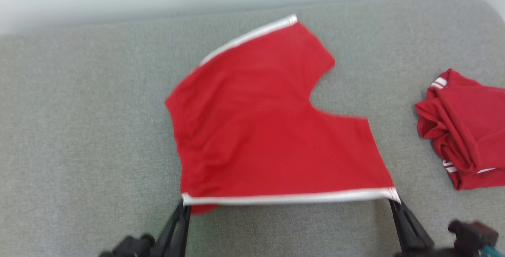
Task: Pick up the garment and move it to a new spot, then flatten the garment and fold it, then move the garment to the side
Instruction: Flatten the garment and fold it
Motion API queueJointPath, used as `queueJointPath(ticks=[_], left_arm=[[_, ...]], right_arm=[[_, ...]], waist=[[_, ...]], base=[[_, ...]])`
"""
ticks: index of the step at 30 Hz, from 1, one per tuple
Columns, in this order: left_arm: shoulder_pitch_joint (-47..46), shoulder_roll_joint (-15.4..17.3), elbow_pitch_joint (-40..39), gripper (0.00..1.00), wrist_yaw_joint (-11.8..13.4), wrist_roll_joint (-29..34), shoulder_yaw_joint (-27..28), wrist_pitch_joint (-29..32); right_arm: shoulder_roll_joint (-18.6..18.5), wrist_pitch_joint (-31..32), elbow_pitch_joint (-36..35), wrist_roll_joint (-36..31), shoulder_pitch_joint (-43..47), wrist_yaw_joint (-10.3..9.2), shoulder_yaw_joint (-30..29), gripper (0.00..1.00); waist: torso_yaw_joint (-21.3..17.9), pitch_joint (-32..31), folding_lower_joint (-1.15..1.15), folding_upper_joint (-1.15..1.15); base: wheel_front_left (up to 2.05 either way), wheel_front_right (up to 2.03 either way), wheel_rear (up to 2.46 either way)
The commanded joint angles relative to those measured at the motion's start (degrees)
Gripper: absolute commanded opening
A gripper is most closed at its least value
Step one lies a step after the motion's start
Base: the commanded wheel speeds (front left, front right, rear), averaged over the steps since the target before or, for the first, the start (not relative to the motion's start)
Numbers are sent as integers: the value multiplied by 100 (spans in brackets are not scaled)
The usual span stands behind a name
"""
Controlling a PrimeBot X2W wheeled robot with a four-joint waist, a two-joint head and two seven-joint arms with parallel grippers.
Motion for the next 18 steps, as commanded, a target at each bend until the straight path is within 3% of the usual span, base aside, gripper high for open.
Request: queueJointPath(ticks=[1, 11, 18], left_arm=[[170, 53, -40, 0, 28, -28, 1, 21], [1142, 152, -723, 0, 235, -240, -89, 586], [1111, 153, -991, 0, 330, -248, -61, 658]], right_arm=[[21, 43, -60, -30, 155, -2, -75, 0], [446, 717, -958, -371, 1309, -3, -654, 0], [521, 841, -1411, -560, 1157, -4, -906, 0]], waist=[[14, -189, 1, 0], [-65, -428, 1, 0], [-70, -280, 1, 0]], base=[[0, 0, 0], [0, 0, 0], [0, 0, 0]])
